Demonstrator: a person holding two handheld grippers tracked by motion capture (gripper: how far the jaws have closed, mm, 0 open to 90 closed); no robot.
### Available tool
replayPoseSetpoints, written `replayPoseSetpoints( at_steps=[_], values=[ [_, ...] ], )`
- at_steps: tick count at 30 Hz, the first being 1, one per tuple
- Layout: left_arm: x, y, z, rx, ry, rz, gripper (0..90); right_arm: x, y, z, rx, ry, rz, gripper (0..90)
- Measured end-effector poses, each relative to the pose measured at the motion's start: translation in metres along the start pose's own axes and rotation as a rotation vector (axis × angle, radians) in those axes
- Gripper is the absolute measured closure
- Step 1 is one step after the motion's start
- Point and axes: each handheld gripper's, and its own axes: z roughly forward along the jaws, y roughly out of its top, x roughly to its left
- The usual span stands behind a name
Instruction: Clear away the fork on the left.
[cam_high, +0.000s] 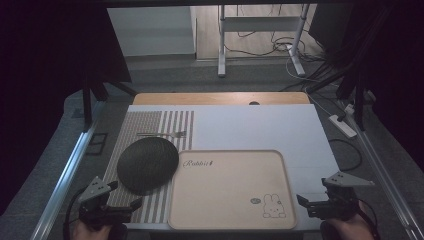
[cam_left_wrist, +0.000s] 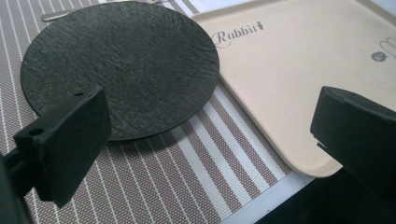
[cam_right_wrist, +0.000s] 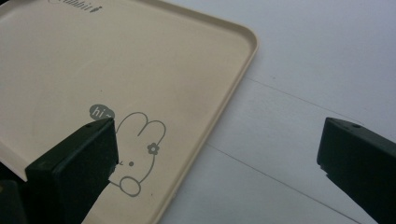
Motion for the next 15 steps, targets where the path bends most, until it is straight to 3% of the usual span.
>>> replayPoseSetpoints(
  at_steps=[7,11,15],
  values=[
    [-0.001,0.006,0.006,0.009,-0.020,0.015,0.1,0.001,0.000,0.000,0.004,-0.002,-0.008,0.0],
    [0.002,0.013,0.016,0.015,-0.089,0.042,0.2,0.001,0.000,0.000,0.005,0.002,-0.016,0.0],
    [0.005,0.020,0.023,0.018,-0.084,0.069,0.0,0.002,0.000,0.001,0.008,0.004,-0.024,0.0]
  ],
)
